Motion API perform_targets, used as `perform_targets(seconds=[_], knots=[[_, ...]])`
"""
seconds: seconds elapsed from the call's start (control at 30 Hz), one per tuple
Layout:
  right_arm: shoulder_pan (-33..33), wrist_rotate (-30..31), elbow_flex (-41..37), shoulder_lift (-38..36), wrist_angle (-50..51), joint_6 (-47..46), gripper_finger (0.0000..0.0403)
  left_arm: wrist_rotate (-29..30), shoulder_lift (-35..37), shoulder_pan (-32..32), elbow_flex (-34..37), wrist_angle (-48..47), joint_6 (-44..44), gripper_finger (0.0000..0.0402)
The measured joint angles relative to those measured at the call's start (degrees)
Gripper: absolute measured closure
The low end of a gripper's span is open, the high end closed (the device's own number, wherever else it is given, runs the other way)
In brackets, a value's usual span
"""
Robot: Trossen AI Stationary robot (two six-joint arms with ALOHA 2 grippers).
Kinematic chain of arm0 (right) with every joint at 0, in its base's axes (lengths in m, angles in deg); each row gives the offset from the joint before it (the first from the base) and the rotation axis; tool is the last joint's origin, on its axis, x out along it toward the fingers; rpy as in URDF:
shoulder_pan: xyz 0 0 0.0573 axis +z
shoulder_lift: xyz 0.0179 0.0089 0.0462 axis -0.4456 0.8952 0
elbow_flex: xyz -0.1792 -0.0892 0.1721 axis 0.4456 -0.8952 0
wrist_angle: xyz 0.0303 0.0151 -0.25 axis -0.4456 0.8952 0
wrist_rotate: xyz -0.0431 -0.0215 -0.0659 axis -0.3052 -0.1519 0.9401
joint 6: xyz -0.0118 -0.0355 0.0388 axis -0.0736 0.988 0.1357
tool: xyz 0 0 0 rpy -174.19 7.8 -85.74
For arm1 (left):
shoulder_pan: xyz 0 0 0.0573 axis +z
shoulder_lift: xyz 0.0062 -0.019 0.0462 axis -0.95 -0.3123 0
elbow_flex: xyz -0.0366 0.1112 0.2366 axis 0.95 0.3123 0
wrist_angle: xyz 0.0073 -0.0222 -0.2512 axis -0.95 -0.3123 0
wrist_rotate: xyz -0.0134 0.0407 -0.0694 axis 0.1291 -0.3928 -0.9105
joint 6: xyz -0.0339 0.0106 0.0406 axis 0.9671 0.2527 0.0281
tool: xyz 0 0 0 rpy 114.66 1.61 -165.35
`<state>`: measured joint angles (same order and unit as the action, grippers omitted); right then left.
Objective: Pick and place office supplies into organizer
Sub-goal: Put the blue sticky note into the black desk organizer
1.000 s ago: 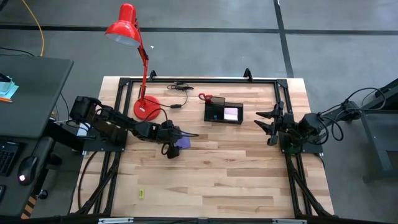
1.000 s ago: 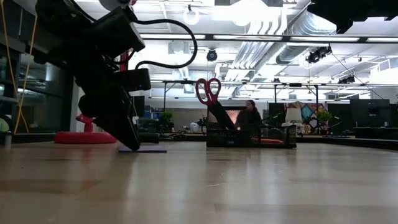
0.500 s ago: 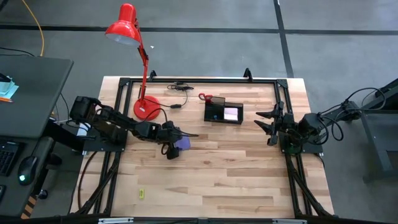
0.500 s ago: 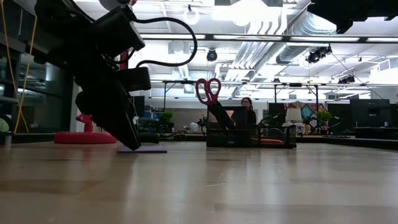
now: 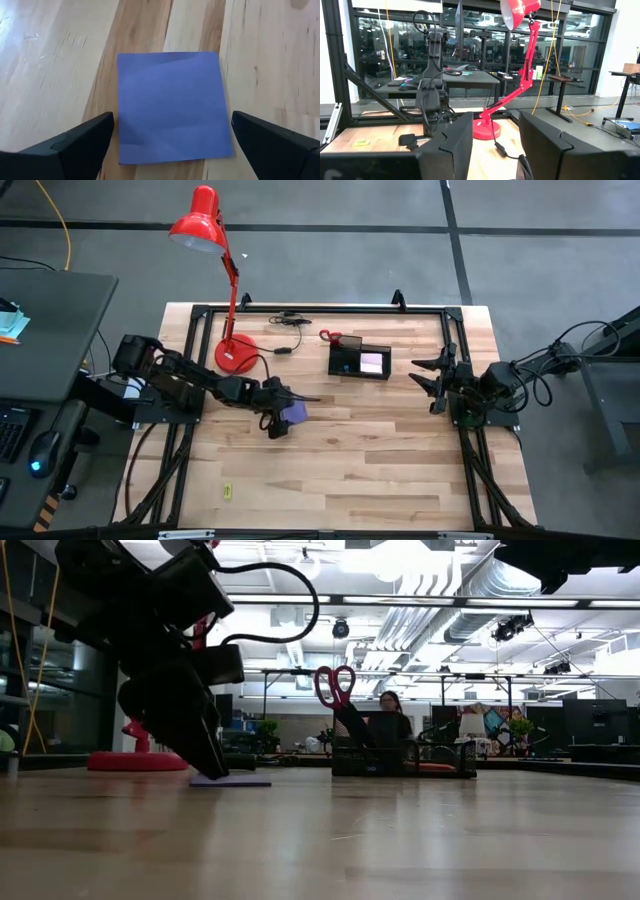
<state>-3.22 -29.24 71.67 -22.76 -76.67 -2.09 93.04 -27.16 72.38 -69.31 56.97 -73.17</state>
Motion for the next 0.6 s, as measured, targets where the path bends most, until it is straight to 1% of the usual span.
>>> perform_targets(seconds=[0.4, 0.6], knots=[[0.0, 0.0, 0.0, 0.0, 0.0, 0.0, 0.0249, 0.4, -0.9, 0.0, 0.1, 0.2, -0.3, 0.0004], [0.0, 0.0, 0.0, 0.0, 0.0, 0.0, 0.0247, 1.1, -3.1, 0.1, -0.1, 0.7, -1.7, 0.0003]])
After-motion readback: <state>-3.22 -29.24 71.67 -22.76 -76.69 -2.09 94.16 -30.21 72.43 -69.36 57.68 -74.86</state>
